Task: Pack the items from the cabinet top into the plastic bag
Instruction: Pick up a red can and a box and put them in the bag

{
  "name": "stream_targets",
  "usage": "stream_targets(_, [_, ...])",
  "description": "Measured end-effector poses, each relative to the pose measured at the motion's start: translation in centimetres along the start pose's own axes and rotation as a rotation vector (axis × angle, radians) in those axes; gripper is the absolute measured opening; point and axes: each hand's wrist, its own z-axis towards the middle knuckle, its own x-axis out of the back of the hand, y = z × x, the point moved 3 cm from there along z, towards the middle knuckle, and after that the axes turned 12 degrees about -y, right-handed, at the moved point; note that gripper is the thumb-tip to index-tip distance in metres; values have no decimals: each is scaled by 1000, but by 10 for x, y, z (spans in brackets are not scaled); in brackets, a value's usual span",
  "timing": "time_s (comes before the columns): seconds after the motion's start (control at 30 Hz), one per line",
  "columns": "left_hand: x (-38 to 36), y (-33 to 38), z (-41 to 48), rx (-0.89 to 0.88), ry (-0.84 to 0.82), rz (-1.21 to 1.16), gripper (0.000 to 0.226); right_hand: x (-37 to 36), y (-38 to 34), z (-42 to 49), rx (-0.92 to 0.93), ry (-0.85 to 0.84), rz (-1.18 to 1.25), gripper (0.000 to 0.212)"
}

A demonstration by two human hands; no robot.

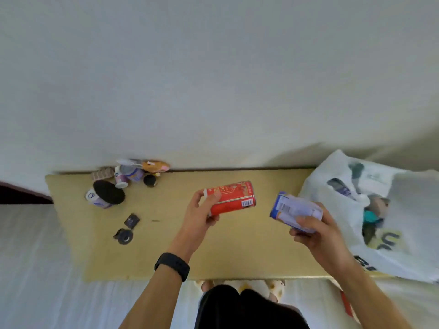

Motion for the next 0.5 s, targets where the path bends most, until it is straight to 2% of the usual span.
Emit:
stream_targets(0.07, [-57,11,8,-20,-130,74,56,32,-18,-27,97,29,108,49])
stream_targets(0.17, [-142,32,16,-70,-324,279,50,78,-32,-70,215,65,275,77])
stream_targets(0.23, [-196,43,16,-123,-425,457,48,105,-33,-101,267,90,347,85])
stream_targets(0.37, [-291,42,21,-211,-617,786,42,151,-7,-152,248,222,417,98])
stream_targets(0.5, [-354,6,43,-242,-672,1206,52,179,24,-188,170,311,467,100])
